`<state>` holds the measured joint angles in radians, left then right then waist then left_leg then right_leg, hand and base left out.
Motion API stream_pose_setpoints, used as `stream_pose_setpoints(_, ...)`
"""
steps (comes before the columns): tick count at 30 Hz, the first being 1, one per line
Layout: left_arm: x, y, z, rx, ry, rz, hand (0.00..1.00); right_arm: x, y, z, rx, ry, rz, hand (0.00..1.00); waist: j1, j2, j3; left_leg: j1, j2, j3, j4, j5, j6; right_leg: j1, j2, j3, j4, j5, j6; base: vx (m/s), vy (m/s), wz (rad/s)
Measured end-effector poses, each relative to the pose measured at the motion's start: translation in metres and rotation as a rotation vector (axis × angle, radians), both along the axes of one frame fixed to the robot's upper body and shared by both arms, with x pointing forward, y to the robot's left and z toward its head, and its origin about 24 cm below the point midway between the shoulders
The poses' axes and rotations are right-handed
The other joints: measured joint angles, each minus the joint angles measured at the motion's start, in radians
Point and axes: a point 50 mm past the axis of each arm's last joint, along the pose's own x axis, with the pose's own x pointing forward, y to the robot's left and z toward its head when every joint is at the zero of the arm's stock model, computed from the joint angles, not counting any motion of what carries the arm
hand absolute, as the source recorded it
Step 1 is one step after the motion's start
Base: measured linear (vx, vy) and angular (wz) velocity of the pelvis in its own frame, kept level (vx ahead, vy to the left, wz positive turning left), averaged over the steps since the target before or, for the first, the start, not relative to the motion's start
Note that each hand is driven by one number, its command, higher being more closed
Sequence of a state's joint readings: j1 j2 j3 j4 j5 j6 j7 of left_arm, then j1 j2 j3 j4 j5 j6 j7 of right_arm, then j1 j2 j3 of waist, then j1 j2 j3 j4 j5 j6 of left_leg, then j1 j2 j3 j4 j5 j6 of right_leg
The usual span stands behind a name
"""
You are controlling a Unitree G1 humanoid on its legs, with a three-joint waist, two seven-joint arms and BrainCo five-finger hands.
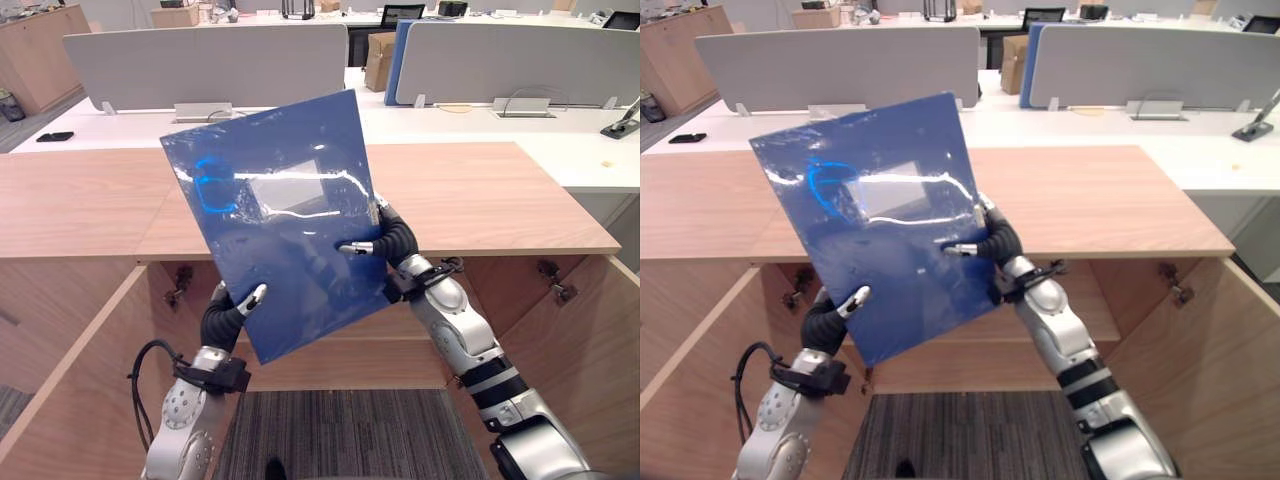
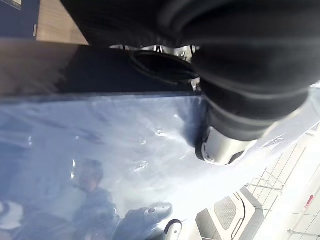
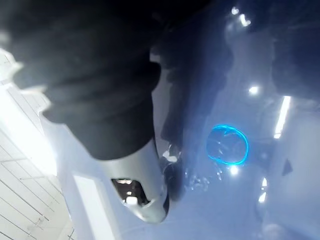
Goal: Walk over to the cabinet, pick up the folder, carry it to the office cabinet, place the folder inside the office cabinet, then close the office cabinet door
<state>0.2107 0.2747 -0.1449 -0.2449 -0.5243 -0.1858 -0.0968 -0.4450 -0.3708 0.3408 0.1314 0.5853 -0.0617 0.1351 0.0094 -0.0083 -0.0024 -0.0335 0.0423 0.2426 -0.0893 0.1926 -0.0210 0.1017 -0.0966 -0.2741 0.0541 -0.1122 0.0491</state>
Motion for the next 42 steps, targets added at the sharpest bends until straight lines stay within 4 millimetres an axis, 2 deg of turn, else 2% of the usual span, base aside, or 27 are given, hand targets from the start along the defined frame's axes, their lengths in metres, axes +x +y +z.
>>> stream_pose_setpoints(5,0.000,0.003,0.000,0.023,0.001,-0.015,1.00,0.004,0.001,-0.004,-0.023,0.086,0.085,0.00,0.003,0.000,0.000,-0.002,0.001,-0.001,-0.002,0.003,0.001,0.000,0.001,0.000,-0.005,0.007,0.001,0.00,0.000,0.00)
stream_pose_setpoints(6,0.000,0.005,0.001,0.028,0.004,-0.020,1.00,0.004,0.001,-0.003,-0.038,0.102,0.114,1.00,0.005,0.000,0.000,-0.002,0.001,-0.001,-0.004,0.003,0.001,0.000,0.001,0.000,-0.005,0.007,0.001,0.00,0.000,0.00)
stream_pose_setpoints(13,-0.001,0.014,0.005,0.030,-0.021,-0.040,1.00,0.009,0.005,0.011,-0.068,0.157,0.240,1.00,0.013,-0.001,0.000,-0.003,0.003,-0.002,-0.004,0.005,-0.001,0.000,0.004,0.000,-0.006,0.008,0.000,0.00,0.000,0.00)
stream_pose_setpoints(14,-0.001,0.017,0.004,0.034,-0.018,-0.042,0.00,0.008,0.006,0.013,-0.086,0.166,0.267,1.00,0.014,-0.001,-0.001,-0.003,0.005,-0.002,-0.004,0.005,-0.001,0.000,0.005,0.000,-0.006,0.008,0.000,0.00,0.000,0.00)
stream_pose_setpoints(17,-0.003,0.018,-0.003,0.072,0.023,-0.087,0.00,0.009,0.003,0.014,-0.133,0.184,0.287,1.00,0.025,-0.002,-0.001,-0.004,0.006,-0.003,-0.004,0.005,-0.002,-0.001,0.007,0.000,-0.006,0.008,0.000,0.00,0.000,0.00)
stream_pose_setpoints(18,-0.005,0.017,-0.011,0.104,0.067,-0.124,0.00,0.010,0.002,0.016,-0.182,0.189,0.295,1.00,0.029,-0.002,-0.001,-0.005,0.008,-0.003,-0.004,0.006,-0.002,-0.001,0.008,0.000,-0.006,0.008,0.000,0.00,0.000,0.00)
stream_pose_setpoints(22,-0.012,0.011,-0.029,0.155,0.168,-0.237,0.00,0.009,-0.004,0.018,-0.264,0.199,0.312,1.00,0.035,-0.004,-0.004,-0.016,0.009,-0.003,-0.003,0.007,-0.004,-0.014,0.010,0.000,-0.004,0.008,0.000,0.00,0.000,0.00)
stream_pose_setpoints(25,-0.015,0.007,-0.035,0.148,0.202,-0.297,0.00,0.008,-0.005,0.019,-0.278,0.197,0.319,1.00,0.034,-0.005,-0.005,-0.017,0.009,-0.003,0.000,0.007,-0.004,-0.016,0.009,0.001,0.002,0.009,0.000,0.00,0.000,0.00)
stream_pose_setpoints(28,-0.020,0.002,-0.045,0.135,0.235,-0.348,0.00,0.005,-0.003,0.024,-0.265,0.171,0.330,1.00,0.025,-0.005,-0.005,-0.017,0.011,-0.003,0.000,0.008,-0.005,-0.017,0.010,0.001,0.004,0.009,0.000,0.00,0.000,0.00)
stream_pose_setpoints(31,-0.025,-0.007,-0.067,0.060,0.307,-0.373,0.00,-0.006,-0.015,0.037,-0.131,0.104,0.299,1.00,0.026,-0.004,-0.006,-0.024,0.015,-0.001,-0.005,0.006,-0.005,-0.026,0.007,0.005,-0.001,0.008,0.000,-0.01,0.005,-0.02)
stream_pose_setpoints(34,-0.038,-0.001,-0.120,-0.080,0.562,-0.250,0.00,-0.026,-0.038,0.058,0.143,-0.006,0.260,1.00,0.007,-0.004,-0.007,-0.031,0.016,0.010,-0.005,0.006,-0.005,-0.037,0.007,0.014,-0.002,0.009,0.000,0.00,0.009,-0.11)
stream_pose_setpoints(35,-0.052,0.010,-0.147,-0.131,0.705,-0.145,0.00,-0.035,-0.047,0.070,0.255,-0.090,0.240,1.00,-0.007,-0.005,-0.010,-0.033,0.019,0.022,-0.004,0.005,-0.007,-0.045,0.008,0.027,-0.002,0.010,-0.001,0.02,-0.004,-0.24)
stream_pose_setpoints(36,-0.068,0.020,-0.165,-0.159,0.815,-0.056,0.00,-0.043,-0.063,0.081,0.331,-0.176,0.184,1.00,-0.025,-0.007,-0.012,-0.033,0.020,0.026,-0.004,0.004,-0.007,-0.047,0.009,0.033,-0.004,0.012,-0.002,0.03,-0.010,-0.22)
stream_pose_setpoints(37,-0.076,0.024,-0.171,-0.163,0.854,-0.020,0.00,-0.046,-0.073,0.083,0.357,-0.210,0.143,1.00,-0.031,-0.007,-0.015,-0.033,0.020,0.026,-0.004,0.004,-0.007,-0.048,0.009,0.035,-0.006,0.012,-0.002,0.03,-0.018,-0.13)
stream_pose_setpoints(38,-0.087,0.030,-0.179,-0.162,0.909,0.029,0.00,-0.050,-0.096,0.086,0.395,-0.260,0.043,1.00,-0.047,-0.007,-0.024,-0.033,0.020,0.026,-0.004,0.004,-0.008,-0.048,0.010,0.039,-0.009,0.012,-0.002,0.02,-0.017,-0.12)
stream_pose_setpoints(39,-0.096,0.035,-0.186,-0.125,0.955,0.060,0.00,-0.056,-0.114,0.084,0.416,-0.287,-0.068,1.00,-0.050,-0.005,-0.029,-0.031,0.023,0.028,-0.004,0.004,-0.008,-0.050,0.011,0.047,-0.011,0.014,-0.004,0.01,-0.018,-0.17)
stream_pose_setpoints(40,-0.101,0.038,-0.191,-0.115,0.984,0.081,0.00,-0.058,-0.121,0.081,0.425,-0.292,-0.117,1.00,-0.051,-0.004,-0.031,-0.029,0.025,0.030,-0.005,0.003,-0.008,-0.050,0.014,0.054,-0.012,0.015,-0.005,0.00,-0.017,-0.24)
stream_pose_setpoints(41,-0.110,0.043,-0.197,-0.103,1.031,0.116,0.00,-0.062,-0.129,0.074,0.447,-0.283,-0.174,1.00,-0.055,-0.004,-0.034,-0.025,0.031,0.033,-0.005,0.002,-0.010,-0.051,0.018,0.063,-0.013,0.017,-0.008,-0.02,-0.036,-0.32)
stream_pose_setpoints(42,-0.128,0.053,-0.208,-0.106,1.119,0.187,0.00,-0.068,-0.135,0.057,0.478,-0.244,-0.252,1.00,-0.065,-0.004,-0.042,-0.019,0.041,0.039,-0.005,-0.004,-0.018,-0.051,0.026,0.076,-0.015,0.018,-0.010,-0.02,-0.039,-0.31)
